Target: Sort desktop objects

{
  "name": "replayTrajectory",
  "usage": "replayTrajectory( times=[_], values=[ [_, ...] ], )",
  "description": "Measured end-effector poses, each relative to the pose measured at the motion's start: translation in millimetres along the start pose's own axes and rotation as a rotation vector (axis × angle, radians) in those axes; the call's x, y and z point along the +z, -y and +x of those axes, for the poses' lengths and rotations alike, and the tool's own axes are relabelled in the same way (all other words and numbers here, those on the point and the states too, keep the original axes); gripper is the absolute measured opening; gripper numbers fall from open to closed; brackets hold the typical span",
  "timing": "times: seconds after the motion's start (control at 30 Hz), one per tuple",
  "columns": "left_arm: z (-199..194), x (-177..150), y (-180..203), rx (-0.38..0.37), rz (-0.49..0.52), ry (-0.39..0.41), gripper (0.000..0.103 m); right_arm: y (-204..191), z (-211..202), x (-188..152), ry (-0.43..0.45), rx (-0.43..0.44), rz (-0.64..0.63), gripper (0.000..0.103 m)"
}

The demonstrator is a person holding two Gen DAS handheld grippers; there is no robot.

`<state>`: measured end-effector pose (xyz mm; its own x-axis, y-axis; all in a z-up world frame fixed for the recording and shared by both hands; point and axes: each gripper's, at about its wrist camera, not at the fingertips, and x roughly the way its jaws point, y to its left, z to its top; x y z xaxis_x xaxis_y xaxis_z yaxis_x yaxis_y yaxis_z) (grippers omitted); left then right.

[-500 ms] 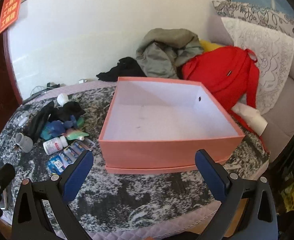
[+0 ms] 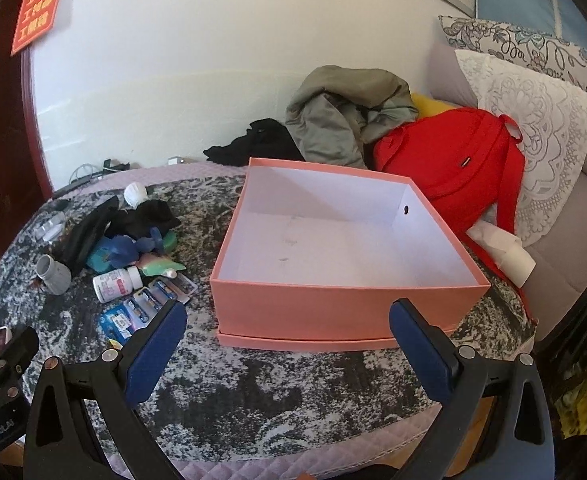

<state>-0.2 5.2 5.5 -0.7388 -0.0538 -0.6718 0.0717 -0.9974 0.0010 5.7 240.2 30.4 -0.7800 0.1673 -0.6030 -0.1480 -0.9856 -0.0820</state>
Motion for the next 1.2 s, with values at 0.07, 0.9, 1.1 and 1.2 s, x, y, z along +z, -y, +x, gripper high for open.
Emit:
replayTrajectory(
  times=[0.07,0.9,1.1,1.2],
  values=[
    [2,7,11,0.018,0.01,-0.016,0.103,-1,0,-1,0.0,-0.001,-0.004,0.103],
    [3,12,22,0.05,0.009,-0.028,0.103,-5,2,-1,-0.009,-0.005,-0.026,0.103],
    [1,11,21,0.049,0.012,-0.024,0.103,-6,2,-2,-0.008,-0.005,-0.029,0.103],
    [1,11,22,0.049,0.013,-0.023,0.103,-7,2,-2,-0.008,-0.006,-0.031,0.103]
  ],
)
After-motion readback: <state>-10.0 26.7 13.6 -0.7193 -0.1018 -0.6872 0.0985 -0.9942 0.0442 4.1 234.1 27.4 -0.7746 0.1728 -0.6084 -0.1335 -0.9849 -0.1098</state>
